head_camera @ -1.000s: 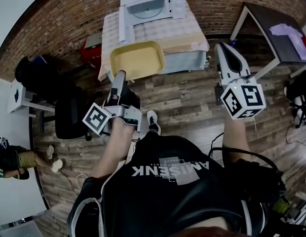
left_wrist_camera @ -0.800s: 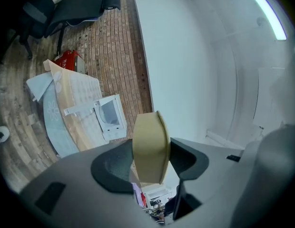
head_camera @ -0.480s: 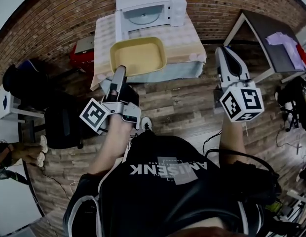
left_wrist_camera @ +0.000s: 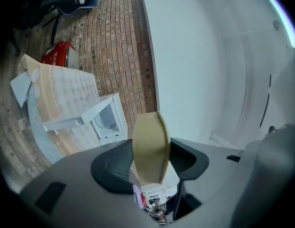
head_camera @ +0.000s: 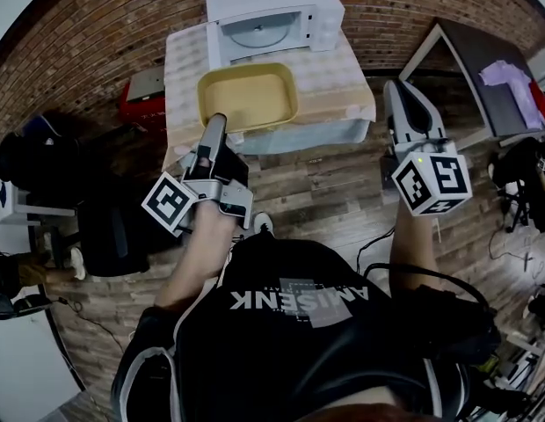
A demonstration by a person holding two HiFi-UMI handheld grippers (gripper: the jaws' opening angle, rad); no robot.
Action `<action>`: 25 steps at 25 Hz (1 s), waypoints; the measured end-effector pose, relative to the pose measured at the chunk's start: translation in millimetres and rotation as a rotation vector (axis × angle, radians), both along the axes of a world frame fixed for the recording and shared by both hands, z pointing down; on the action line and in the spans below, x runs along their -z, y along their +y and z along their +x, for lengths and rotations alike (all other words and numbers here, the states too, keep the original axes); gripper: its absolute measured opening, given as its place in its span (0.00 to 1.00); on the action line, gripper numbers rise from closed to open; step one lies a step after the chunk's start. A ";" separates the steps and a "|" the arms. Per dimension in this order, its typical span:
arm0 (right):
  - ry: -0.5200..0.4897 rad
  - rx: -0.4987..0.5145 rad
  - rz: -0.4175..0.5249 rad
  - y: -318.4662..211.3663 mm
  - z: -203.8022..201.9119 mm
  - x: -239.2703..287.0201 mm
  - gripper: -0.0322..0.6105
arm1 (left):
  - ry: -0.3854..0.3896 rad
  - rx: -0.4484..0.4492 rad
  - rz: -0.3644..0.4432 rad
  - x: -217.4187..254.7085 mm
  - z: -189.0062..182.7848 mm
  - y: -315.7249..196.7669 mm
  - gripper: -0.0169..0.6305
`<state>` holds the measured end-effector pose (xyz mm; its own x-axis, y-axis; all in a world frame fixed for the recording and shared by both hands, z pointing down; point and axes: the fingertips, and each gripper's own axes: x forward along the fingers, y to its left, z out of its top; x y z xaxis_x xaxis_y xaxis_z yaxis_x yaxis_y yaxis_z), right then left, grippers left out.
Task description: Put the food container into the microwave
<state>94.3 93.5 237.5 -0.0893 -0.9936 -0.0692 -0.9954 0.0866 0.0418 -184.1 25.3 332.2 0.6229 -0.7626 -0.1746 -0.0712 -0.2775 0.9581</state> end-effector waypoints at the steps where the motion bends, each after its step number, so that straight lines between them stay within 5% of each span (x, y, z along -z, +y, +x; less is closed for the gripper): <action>1: 0.002 0.000 -0.002 -7.6 -1.8 -0.8 0.12 | 0.001 -0.004 0.003 0.5 -1.0 -6.4 0.39; 9: 0.008 -0.011 -0.003 -86.2 -31.0 5.7 0.12 | -0.002 -0.039 0.014 2.8 -22.2 -75.6 0.39; 25: 0.062 -0.015 0.000 -153.9 -45.1 4.7 0.12 | 0.019 -0.092 0.019 -10.3 -18.7 -150.5 0.39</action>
